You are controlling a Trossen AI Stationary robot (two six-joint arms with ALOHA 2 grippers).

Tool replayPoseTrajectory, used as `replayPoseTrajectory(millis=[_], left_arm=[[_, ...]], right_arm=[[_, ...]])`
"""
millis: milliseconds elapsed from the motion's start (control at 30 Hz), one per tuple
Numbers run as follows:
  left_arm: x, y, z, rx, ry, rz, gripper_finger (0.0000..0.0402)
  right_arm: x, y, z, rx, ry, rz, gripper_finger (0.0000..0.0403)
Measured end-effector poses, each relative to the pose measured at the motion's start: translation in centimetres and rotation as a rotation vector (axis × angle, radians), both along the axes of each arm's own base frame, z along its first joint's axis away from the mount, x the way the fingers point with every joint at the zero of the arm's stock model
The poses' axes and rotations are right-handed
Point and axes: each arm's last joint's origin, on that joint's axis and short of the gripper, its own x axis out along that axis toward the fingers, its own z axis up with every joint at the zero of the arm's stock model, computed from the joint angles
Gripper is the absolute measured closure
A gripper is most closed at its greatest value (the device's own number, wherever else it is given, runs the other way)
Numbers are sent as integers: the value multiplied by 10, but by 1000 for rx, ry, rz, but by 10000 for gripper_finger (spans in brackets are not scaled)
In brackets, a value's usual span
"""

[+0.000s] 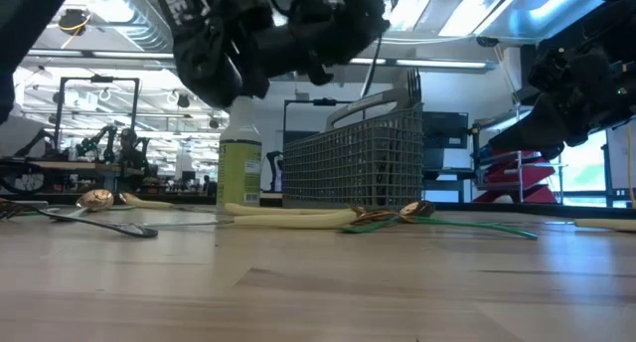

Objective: Sort silverware
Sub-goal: Put the black fork into the gray silverware organizer

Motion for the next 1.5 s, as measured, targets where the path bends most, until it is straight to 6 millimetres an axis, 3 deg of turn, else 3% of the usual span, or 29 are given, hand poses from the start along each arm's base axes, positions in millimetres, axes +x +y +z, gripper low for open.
replayPoseTrajectory(millis=[133, 633, 900, 1200, 1500], left_arm=[[9, 0, -9, 37, 35, 21, 399], [17, 12, -1, 68, 17, 14, 399], [18, 15, -3, 69, 47, 11, 399], [22, 15, -30, 28, 72, -10, 399], [23, 14, -32, 24, 75, -16, 399]], right_arm=[[0, 0, 0, -10, 1, -3, 403], [0, 0, 1, -21, -6, 1, 403], [5, -2, 19, -128, -173, -27, 403], [4, -4, 45, -277, -384, -120, 403], [6, -7, 76, -337, -512, -237, 403]])
